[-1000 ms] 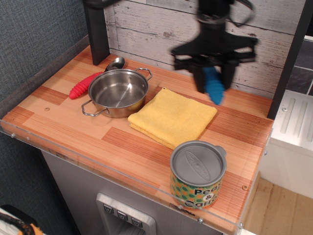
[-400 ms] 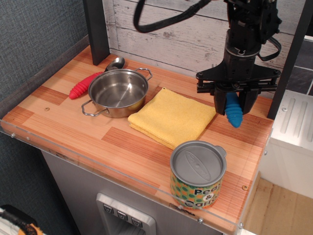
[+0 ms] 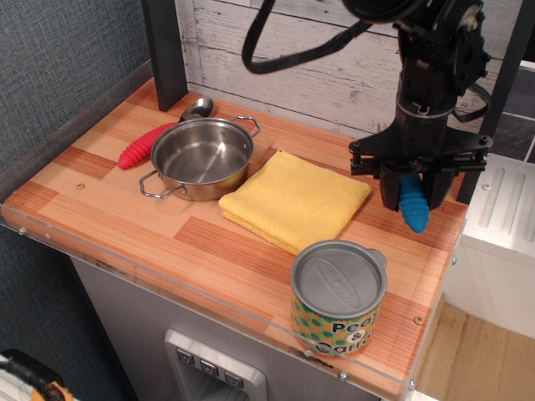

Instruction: Moved blue fork to top right above yellow cloth

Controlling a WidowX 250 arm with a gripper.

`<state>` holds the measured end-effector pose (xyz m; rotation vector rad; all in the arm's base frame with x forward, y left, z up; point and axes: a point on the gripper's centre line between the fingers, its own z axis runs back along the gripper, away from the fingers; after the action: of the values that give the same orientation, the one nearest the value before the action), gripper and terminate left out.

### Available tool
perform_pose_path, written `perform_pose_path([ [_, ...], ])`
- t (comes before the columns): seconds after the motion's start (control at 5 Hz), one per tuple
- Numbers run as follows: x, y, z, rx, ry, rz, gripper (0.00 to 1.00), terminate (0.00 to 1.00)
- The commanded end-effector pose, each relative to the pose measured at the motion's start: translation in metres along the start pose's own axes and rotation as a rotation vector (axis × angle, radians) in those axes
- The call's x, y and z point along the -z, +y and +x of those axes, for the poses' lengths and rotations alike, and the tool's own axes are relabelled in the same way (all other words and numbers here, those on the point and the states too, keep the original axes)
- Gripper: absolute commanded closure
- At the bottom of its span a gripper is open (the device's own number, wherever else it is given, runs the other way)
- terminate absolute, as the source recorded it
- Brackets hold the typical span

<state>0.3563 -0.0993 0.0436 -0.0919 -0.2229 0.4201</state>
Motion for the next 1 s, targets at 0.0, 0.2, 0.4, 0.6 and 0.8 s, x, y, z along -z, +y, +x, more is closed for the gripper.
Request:
perform_pose_path([
  [0.0, 0.005, -0.004, -0.025, 0.034, 0.013, -0.006, 1.00, 0.00],
  [0.2, 0.011, -0.004, -0.028, 0.042, 0.017, 0.004, 1.00, 0.00],
  [0.4, 0.011, -0.002, -0.027, 0.048, 0.027, -0.012, 1.00, 0.00],
  [0.6, 0.009, 0.001, -0.025, 0.056, 0.037, -0.014, 0.00, 0.00],
  [0.8, 0.000, 0.001, -0.022, 0.078, 0.027, -0.020, 0.00, 0.00],
])
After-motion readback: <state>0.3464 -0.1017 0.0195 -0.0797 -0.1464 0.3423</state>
